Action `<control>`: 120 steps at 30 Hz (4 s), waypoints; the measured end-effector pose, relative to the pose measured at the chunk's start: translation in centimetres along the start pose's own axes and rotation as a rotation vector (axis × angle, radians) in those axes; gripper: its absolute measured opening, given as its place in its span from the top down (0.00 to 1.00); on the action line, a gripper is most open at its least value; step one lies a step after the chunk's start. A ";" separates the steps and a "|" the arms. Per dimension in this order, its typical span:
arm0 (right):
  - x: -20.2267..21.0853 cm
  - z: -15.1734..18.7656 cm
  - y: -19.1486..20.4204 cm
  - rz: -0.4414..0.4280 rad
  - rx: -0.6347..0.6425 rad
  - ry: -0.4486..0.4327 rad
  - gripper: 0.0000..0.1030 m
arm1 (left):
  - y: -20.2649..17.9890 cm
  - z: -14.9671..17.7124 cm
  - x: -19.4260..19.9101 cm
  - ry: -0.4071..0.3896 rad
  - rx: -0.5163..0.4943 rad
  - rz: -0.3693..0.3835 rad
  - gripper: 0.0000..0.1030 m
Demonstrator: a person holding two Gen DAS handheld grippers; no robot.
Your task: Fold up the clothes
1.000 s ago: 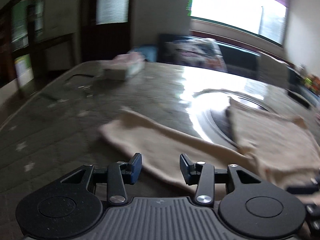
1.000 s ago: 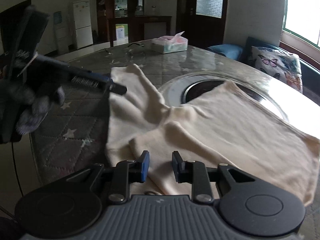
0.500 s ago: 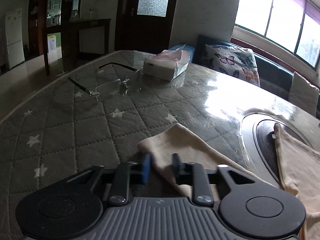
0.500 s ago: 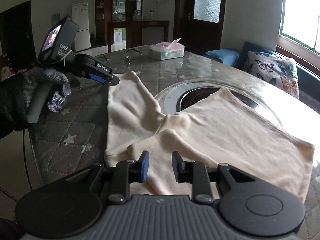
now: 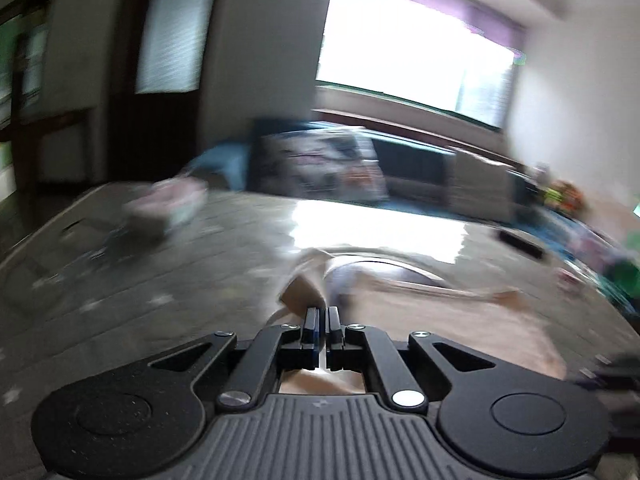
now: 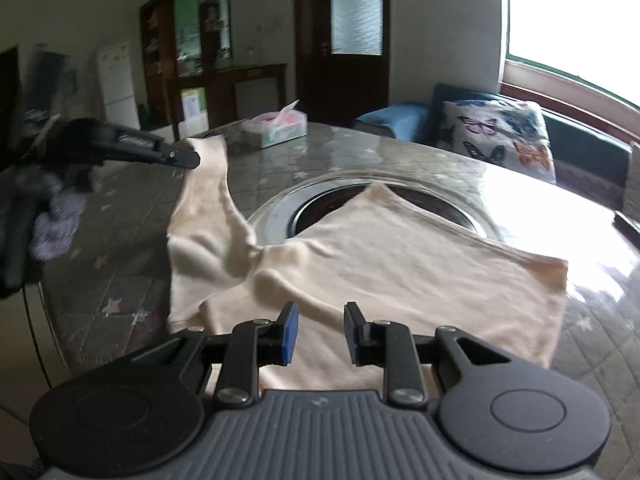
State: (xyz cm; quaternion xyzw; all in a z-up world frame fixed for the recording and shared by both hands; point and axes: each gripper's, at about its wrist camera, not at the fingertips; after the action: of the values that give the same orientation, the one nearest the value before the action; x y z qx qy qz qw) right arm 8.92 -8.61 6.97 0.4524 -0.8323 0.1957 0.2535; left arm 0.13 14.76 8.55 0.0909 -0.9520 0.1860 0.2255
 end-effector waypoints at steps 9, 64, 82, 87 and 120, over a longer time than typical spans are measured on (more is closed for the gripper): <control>1.6 1.1 -3.5 -0.040 -0.206 -0.035 0.76 | -7.9 5.7 -0.7 0.130 -0.260 0.197 0.97; 7.5 -4.7 -3.3 0.043 -0.143 -0.183 0.95 | -0.8 8.9 -0.9 0.185 -0.288 -0.096 0.36; 4.4 5.6 -5.4 0.154 -0.297 0.116 0.89 | 1.1 8.0 1.1 0.213 -0.303 -0.079 0.36; 4.4 3.9 -5.1 0.168 -0.227 0.070 0.88 | 1.5 6.5 2.4 0.174 -0.299 -0.069 0.41; 1.4 5.4 -6.4 0.185 -0.317 0.055 0.76 | -5.9 6.3 -6.7 0.214 -0.346 0.126 0.82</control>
State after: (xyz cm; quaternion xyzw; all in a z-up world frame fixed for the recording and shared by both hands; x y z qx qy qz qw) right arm 12.41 -15.79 4.11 0.3228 -0.8835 0.0968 0.3253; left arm 5.06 7.51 2.08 -0.0294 -0.9441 0.0419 0.3256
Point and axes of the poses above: each gripper's, at about its wrist camera, not at the fingertips, and x roughly against the way its jaws point, y to its left, z to its underside, and after that the axes turned 11 degrees about x, right-handed
